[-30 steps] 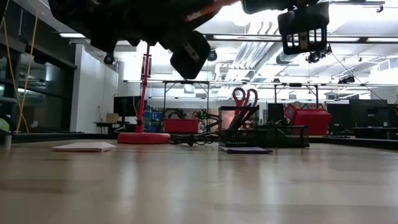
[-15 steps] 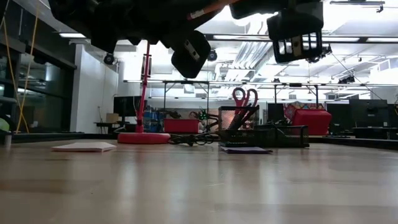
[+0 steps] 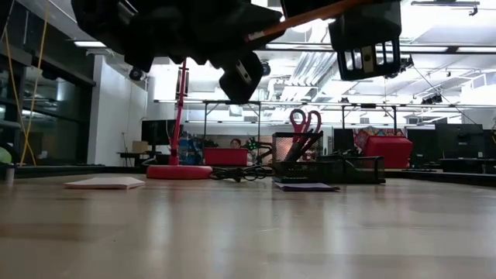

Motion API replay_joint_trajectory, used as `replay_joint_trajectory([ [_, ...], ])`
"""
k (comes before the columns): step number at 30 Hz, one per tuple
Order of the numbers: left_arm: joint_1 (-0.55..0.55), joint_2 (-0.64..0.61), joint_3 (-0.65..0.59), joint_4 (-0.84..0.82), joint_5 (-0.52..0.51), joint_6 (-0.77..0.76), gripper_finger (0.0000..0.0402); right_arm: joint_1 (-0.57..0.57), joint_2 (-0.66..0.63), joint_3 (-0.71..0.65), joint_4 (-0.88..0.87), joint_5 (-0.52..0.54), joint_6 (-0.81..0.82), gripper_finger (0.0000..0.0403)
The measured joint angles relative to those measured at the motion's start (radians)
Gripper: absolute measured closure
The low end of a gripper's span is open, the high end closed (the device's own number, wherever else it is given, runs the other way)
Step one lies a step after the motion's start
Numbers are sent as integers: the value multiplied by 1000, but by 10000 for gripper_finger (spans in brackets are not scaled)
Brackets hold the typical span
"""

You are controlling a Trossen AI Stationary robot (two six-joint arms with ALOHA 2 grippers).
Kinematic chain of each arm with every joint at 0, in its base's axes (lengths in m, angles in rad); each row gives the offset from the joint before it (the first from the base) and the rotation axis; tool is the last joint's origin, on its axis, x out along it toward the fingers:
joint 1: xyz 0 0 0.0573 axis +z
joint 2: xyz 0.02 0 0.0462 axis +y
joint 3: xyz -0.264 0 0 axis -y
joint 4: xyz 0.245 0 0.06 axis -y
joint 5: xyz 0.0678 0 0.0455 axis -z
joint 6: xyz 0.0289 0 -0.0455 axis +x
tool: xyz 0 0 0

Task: Pick and place office supplies into organizer
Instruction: Put the left orange pencil into the black desk organizer

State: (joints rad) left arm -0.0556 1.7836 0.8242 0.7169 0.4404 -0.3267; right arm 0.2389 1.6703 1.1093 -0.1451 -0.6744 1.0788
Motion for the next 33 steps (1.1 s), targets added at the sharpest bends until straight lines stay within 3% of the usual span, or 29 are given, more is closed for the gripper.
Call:
replay_joint_trajectory([
  [11, 3, 0, 0, 1, 34, 3, 395, -16, 0, 0, -2, -18, -16, 305],
  [17, 3, -2, 0, 5, 45, 3, 394, -25, 0, 0, -7, -37, -37, 391],
  [33, 3, -82, -1, -17, 74, 4, 313, -42, -10, 0, 3, 6, -93, 400],
])
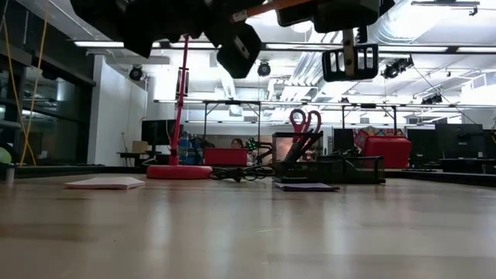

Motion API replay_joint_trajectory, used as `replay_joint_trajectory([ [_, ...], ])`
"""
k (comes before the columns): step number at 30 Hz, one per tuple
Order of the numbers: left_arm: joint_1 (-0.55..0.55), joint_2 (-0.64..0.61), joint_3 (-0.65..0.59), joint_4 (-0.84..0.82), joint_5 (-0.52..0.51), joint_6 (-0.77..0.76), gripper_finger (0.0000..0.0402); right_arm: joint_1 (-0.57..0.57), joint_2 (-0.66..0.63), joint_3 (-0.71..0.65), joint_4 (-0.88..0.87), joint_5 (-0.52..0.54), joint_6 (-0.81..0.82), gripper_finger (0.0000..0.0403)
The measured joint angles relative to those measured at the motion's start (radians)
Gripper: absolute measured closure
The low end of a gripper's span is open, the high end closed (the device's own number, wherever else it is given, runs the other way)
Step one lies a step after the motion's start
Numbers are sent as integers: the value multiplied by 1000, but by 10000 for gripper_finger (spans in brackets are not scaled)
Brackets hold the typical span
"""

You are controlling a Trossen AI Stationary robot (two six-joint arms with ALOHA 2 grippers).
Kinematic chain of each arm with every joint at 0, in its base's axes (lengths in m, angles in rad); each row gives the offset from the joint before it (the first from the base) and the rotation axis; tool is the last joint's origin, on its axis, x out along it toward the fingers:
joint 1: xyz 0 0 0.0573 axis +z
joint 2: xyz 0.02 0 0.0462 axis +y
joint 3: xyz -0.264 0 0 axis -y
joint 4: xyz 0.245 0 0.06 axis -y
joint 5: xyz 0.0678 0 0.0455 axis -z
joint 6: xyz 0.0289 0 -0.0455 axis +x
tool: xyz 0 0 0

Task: Pick and place office supplies into organizer
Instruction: Put the left orange pencil into the black desk organizer

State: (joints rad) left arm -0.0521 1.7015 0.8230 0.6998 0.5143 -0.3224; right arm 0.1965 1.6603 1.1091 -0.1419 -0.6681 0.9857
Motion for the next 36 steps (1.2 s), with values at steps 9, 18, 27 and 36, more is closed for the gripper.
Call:
replay_joint_trajectory([
  [9, 11, -91, 0, -96, 32, 20, 307, -22, -35, 0, -2, 47, -20, 401],
  [18, 56, -181, -1, -345, -38, 124, 288, -18, -39, 0, -66, 47, -48, 402],
  [27, 126, -387, -28, -278, -234, 91, 285, -57, -75, 0, -129, 166, -131, 402],
  [36, 193, -603, -308, -147, -448, 2, 289, -145, -172, 0, -236, 424, -257, 403],
])
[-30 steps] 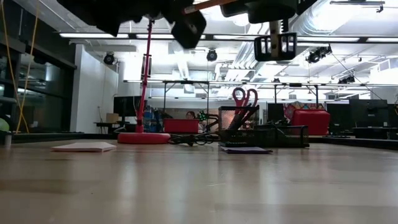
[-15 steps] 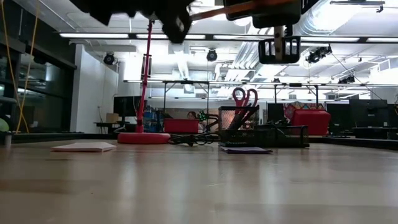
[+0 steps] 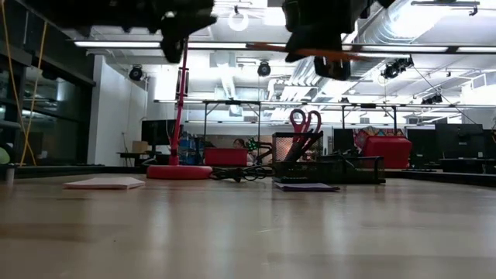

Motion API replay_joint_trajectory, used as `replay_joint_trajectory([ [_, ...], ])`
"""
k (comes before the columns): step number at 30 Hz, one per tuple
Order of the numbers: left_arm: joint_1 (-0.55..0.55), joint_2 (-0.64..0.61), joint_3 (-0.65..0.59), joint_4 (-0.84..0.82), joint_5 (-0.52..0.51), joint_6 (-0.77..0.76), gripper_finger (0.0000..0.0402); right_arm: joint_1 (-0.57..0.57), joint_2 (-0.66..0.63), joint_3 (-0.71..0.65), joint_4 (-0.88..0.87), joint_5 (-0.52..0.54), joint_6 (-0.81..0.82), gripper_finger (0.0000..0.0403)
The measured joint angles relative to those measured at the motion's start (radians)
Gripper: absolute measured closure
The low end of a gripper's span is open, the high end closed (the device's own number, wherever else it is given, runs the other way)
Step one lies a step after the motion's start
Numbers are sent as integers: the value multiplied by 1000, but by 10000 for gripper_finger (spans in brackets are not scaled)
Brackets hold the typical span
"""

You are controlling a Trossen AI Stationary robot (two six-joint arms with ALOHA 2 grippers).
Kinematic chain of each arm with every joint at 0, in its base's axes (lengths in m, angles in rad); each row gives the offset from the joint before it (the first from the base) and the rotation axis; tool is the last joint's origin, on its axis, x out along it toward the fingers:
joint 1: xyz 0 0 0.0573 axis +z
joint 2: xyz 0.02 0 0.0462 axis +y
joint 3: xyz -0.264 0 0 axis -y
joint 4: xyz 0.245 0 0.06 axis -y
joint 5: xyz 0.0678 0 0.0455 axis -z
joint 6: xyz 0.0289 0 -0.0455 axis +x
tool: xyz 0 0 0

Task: Pick and place office supplies into organizer
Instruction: Put the left orange pencil into the black desk organizer

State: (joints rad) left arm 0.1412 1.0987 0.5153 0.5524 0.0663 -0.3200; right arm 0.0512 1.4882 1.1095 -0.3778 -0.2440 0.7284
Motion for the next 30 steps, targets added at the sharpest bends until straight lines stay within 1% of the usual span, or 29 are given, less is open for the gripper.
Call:
replay_joint_trajectory([
  [3, 23, -32, -84, 158, -4, -29, 291, -39, -58, 0, -50, 135, -60, 403],
  [5, 30, -59, -129, 215, -38, -33, 291, -65, -99, 0, -63, 228, -105, 403],
  [7, 30, -81, -160, 229, -108, -33, 290, -92, -139, 0, -86, 329, -158, 403],
  [10, 31, -107, -182, 240, -182, -16, 291, -138, -199, 0, -89, 459, -254, 403],
  [12, 31, -122, -195, 252, -219, -13, 290, -185, -230, 0, -84, 496, -318, 403],
  [15, 28, -123, -192, 298, -303, -1, 291, -272, -250, 0, -52, 497, -416, 403],
  [16, 29, -122, -192, 324, -333, -1, 291, -298, -251, -9, -6, 485, -446, 403],
  [19, 30, -119, -192, 376, -435, -1, 291, -365, -255, -83, 197, 405, -518, 403],
  [22, 30, -118, -192, 372, -494, 0, 291, -416, -250, -194, 425, 331, -517, 403],
  [25, 29, -118, -192, 372, -504, -31, 291, -452, -245, -313, 559, 313, -525, 403],
  [28, 29, -118, -192, 366, -496, -77, 291, -475, -245, -393, 690, 311, -578, 403],
  [30, 29, -118, -192, 363, -476, -97, 291, -490, -239, -436, 794, 284, -603, 403],
])
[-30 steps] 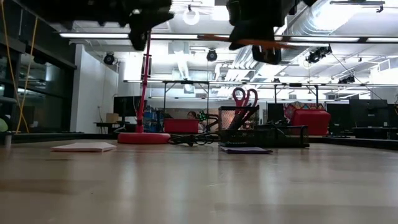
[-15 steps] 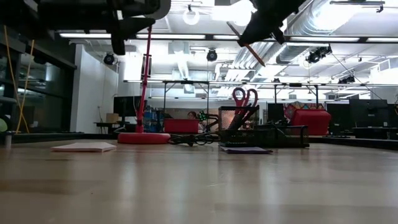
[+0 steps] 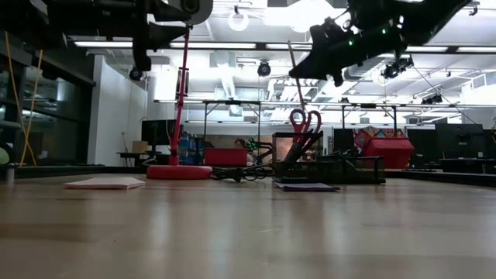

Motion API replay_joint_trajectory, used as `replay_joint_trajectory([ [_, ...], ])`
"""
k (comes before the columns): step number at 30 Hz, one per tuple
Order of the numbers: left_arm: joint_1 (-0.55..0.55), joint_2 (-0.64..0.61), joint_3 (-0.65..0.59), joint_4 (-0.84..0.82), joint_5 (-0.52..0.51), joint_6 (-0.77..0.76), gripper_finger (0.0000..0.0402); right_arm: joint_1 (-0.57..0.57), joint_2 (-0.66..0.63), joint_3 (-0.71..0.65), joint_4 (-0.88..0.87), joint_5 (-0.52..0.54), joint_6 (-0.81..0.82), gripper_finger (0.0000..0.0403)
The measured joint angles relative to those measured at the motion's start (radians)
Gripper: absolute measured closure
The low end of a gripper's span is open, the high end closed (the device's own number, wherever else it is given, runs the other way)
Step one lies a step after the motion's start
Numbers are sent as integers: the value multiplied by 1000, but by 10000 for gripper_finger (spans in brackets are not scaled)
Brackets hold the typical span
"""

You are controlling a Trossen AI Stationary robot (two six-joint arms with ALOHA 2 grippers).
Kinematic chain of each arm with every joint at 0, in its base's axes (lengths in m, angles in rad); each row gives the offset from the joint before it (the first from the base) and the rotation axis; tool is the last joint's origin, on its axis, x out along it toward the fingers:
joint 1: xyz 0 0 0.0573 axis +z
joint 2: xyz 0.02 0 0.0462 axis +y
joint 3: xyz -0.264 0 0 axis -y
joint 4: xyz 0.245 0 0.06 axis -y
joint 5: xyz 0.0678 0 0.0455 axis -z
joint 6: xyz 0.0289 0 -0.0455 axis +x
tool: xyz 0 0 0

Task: Pick and place office supplies into organizer
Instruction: Put the left orange pencil into the black desk organizer

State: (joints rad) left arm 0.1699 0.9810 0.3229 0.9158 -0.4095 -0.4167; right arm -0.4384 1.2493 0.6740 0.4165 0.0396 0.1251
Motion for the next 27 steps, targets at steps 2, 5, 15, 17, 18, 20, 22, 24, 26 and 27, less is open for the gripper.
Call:
replay_joint_trajectory([
  [2, 0, 0, 0, -1, 20, -36, 291, -4, 26, -27, 112, -19, 10, 403],
  [5, 0, 0, 0, 1, 26, -60, 291, -4, 76, -36, 152, -27, 35, 403],
  [15, 0, -1, 0, 8, 81, -87, 291, 35, 267, -34, 325, 79, 83, 403],
  [17, 0, -2, 0, 9, 101, -90, 291, 35, 297, -34, 343, 84, 80, 403],
  [18, 0, -2, 0, 9, 112, -93, 291, 35, 312, -34, 353, 85, 80, 403],
  [20, 0, -2, 0, 9, 141, -94, 291, 35, 336, -34, 385, 85, 86, 403],
  [22, 0, -2, 0, 9, 159, -95, 291, 35, 356, -34, 416, 85, 87, 403],
  [24, 0, -2, 0, 9, 167, -95, 291, 35, 374, -34, 417, 87, 85, 403],
  [26, 0, -2, 0, 9, 167, -96, 291, 35, 388, -34, 416, 93, 87, 403],
  [27, 0, -2, 0, 9, 167, -95, 291, 35, 390, -34, 418, 98, 87, 403],
])
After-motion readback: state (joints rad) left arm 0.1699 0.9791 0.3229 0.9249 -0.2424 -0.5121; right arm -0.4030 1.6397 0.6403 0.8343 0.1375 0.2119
